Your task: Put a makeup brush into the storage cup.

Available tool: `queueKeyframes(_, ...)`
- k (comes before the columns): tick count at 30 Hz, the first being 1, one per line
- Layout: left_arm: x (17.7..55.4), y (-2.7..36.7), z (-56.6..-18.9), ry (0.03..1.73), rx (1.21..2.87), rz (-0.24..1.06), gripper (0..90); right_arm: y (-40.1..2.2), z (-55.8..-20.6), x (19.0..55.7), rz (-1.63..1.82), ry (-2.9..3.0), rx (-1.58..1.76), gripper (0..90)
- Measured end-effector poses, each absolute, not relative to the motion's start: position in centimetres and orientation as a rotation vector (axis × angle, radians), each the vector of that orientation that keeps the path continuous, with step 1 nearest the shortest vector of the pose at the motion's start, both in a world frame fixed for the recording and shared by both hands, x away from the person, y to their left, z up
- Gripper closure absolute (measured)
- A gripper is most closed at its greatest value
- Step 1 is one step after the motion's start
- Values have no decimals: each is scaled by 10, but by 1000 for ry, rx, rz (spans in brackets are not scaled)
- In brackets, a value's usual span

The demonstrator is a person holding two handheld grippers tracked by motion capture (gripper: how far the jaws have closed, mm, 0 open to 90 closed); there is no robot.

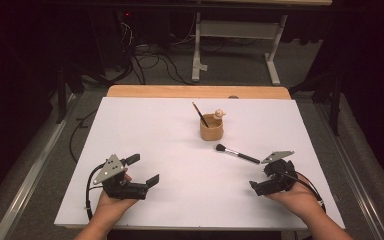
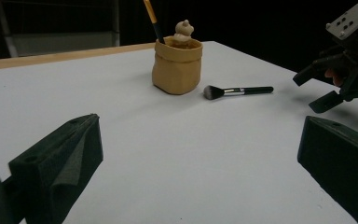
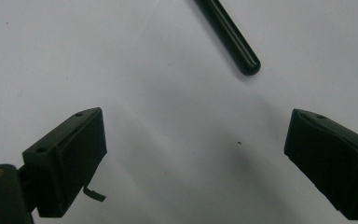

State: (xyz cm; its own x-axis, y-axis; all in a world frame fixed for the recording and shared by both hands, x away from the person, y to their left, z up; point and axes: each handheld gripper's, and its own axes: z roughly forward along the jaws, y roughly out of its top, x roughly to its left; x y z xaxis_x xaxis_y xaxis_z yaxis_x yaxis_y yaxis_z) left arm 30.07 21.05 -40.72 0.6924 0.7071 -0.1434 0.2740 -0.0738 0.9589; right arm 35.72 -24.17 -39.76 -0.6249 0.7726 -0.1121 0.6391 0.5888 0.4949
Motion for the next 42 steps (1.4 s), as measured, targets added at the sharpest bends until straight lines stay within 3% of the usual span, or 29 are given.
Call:
queueKeyframes(17, 300, 207, -408, 789, 1678, 433, 6, -231, -392, 367, 439, 2664, 1157, 79)
queueKeyframes(42, 300, 207, -406, 787, 1675, 449, 4, -226, -378, 399, 245, 2721, 1107, 184)
